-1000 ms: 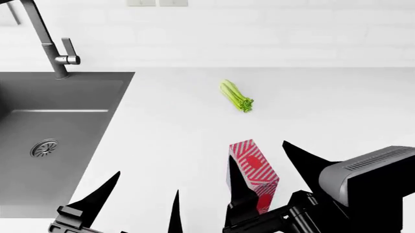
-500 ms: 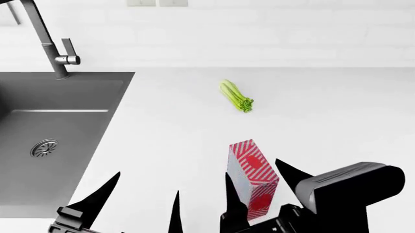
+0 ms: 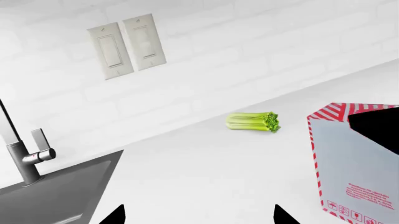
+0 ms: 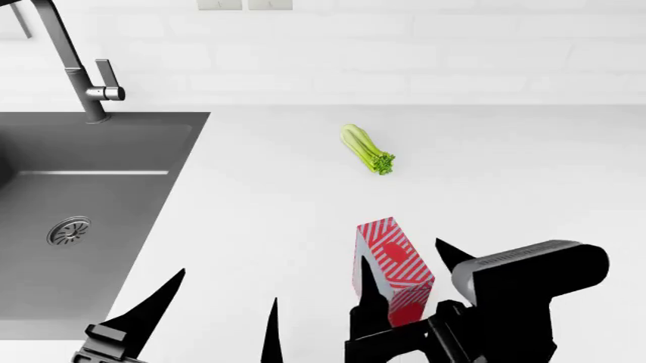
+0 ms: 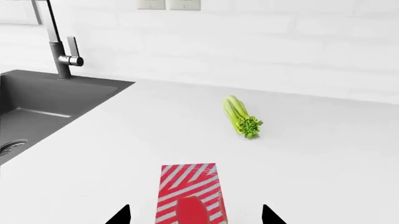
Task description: Pick the olive oil bottle and boxed food from the counter and place them in the cabinets closest to them.
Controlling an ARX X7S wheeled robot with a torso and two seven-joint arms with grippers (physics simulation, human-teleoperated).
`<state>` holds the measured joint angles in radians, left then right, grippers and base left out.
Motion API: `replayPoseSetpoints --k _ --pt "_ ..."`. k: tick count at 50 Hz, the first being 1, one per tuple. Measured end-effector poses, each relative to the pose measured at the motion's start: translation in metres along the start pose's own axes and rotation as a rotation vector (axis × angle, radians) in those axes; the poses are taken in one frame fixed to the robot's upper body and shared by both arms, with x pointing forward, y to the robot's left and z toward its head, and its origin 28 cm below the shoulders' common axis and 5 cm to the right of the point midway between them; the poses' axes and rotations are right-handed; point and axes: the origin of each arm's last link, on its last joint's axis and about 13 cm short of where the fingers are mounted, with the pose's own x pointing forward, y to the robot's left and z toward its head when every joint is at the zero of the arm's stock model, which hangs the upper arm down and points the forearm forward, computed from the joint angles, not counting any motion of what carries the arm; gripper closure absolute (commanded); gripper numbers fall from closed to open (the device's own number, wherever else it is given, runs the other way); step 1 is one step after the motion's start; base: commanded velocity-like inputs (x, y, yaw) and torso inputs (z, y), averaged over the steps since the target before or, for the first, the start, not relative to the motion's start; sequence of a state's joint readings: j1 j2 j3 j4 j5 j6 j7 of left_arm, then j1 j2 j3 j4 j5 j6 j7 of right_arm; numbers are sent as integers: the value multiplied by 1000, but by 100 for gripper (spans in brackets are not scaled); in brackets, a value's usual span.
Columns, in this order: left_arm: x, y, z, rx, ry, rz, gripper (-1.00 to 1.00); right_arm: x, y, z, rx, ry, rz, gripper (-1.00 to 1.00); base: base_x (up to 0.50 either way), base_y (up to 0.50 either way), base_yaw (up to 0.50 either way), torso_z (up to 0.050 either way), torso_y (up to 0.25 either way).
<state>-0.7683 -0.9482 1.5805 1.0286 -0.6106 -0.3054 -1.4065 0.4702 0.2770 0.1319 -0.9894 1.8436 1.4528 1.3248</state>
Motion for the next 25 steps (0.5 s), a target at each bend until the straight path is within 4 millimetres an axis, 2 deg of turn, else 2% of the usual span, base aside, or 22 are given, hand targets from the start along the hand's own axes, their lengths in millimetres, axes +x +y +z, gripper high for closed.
replayPoseSetpoints --k 19,20,25 --pt "0 0 0 -1 -1 0 -100 14 -3 -13 13 95 11 -100 0 0 0 0 0" --pt "0 -1 0 -1 -1 0 -100 14 -3 -14 14 99 12 100 0 0 0 0 0" --pt "0 -1 0 0 -2 0 -100 14 -3 -15 22 106 24 100 0 0 0 0 0"
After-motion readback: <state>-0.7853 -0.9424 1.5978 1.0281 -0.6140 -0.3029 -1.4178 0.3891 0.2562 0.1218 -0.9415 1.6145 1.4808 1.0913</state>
